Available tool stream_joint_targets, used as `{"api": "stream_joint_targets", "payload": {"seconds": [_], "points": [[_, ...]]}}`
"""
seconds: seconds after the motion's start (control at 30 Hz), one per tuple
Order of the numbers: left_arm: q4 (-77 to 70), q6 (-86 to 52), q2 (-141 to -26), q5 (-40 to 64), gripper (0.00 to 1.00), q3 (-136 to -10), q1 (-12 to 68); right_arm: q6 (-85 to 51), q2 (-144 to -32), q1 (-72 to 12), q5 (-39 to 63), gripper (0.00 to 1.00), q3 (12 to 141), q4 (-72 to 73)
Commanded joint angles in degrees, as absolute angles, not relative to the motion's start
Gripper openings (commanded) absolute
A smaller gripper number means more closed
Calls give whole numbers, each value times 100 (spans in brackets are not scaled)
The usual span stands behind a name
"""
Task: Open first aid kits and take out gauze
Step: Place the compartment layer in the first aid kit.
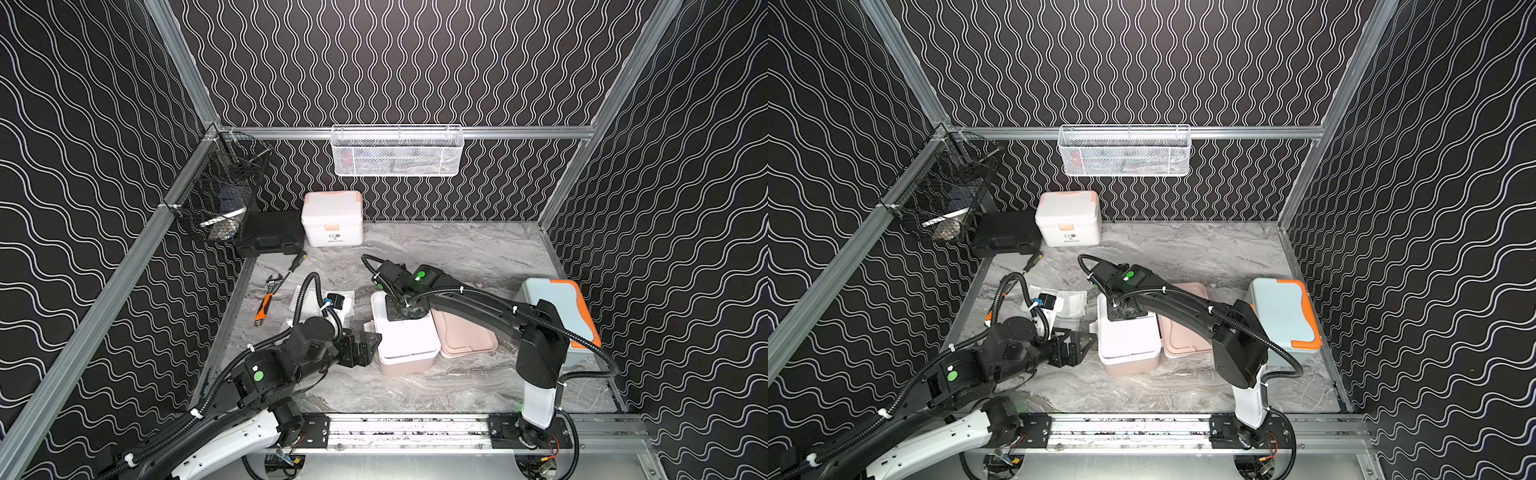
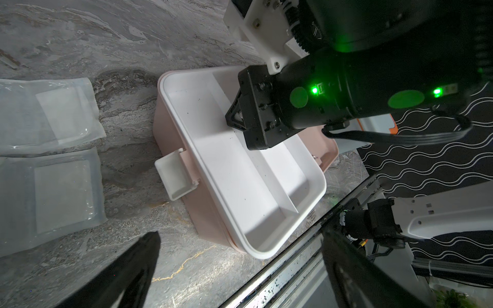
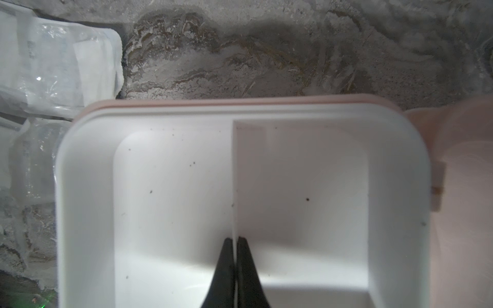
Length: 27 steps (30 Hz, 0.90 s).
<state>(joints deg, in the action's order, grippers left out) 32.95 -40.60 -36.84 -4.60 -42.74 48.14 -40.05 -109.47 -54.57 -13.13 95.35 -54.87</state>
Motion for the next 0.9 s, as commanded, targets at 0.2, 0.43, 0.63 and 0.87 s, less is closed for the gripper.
{"api": "stream_joint_targets", "payload": {"seconds": [0.2, 0.43, 0.63, 0.87], "points": [[3198, -4052, -3721, -484, 99, -4368, 4816, -4142, -10573, -5467, -1587, 0, 9118, -4997], [3112, -4034, -3827, -440, 99, -4401, 4816, -4035, -10492, -5495, -1738, 0, 9307, -5115], [3066, -4034, -3886, -422, 99, -4399, 4816, -4016, -10559, -5520, -1785, 0, 9182, -4961], [3085, -4016, -3938, -422, 99, -4443, 4816, -4085, -10718, -5589, -1774, 0, 8923, -4718]]}}
